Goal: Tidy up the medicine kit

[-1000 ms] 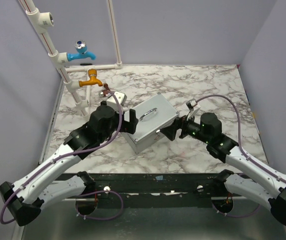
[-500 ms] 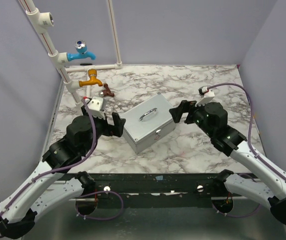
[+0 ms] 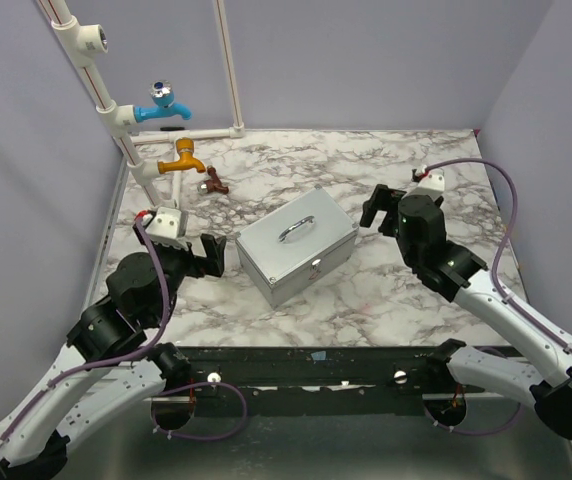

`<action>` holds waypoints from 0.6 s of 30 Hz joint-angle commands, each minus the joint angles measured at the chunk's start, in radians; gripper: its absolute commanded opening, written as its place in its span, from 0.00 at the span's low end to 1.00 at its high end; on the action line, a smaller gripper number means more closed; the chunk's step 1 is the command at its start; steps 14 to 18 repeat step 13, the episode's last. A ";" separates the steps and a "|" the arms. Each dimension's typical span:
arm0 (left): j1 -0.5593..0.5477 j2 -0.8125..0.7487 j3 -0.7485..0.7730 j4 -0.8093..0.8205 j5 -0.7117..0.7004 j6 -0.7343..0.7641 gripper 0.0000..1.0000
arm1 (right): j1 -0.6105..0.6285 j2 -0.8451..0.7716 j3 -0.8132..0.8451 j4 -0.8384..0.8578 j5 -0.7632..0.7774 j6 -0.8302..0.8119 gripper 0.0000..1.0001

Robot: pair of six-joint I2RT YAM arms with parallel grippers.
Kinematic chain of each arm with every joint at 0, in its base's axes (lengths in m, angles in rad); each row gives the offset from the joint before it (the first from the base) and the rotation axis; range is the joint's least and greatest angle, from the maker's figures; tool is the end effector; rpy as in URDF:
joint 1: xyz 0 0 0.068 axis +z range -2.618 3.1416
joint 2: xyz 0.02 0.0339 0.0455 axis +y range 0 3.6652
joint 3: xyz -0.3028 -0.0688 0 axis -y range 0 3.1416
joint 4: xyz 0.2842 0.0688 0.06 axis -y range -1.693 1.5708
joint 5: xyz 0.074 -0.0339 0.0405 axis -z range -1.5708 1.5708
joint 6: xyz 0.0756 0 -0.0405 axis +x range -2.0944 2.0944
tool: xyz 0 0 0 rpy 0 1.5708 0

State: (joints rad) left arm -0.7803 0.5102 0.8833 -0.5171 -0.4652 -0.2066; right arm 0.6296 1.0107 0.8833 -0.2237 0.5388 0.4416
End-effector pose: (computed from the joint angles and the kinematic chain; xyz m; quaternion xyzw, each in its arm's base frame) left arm 0.1224 -0.0734 0.4005 0.0635 0.7484 -0.1481 0.6434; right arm 0.2484 0.1330 0.3457 0.0776 0.8010 0.0941 0.5861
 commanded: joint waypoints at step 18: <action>0.007 -0.073 -0.127 0.092 -0.091 0.076 0.99 | 0.006 -0.052 -0.063 0.009 0.194 0.067 1.00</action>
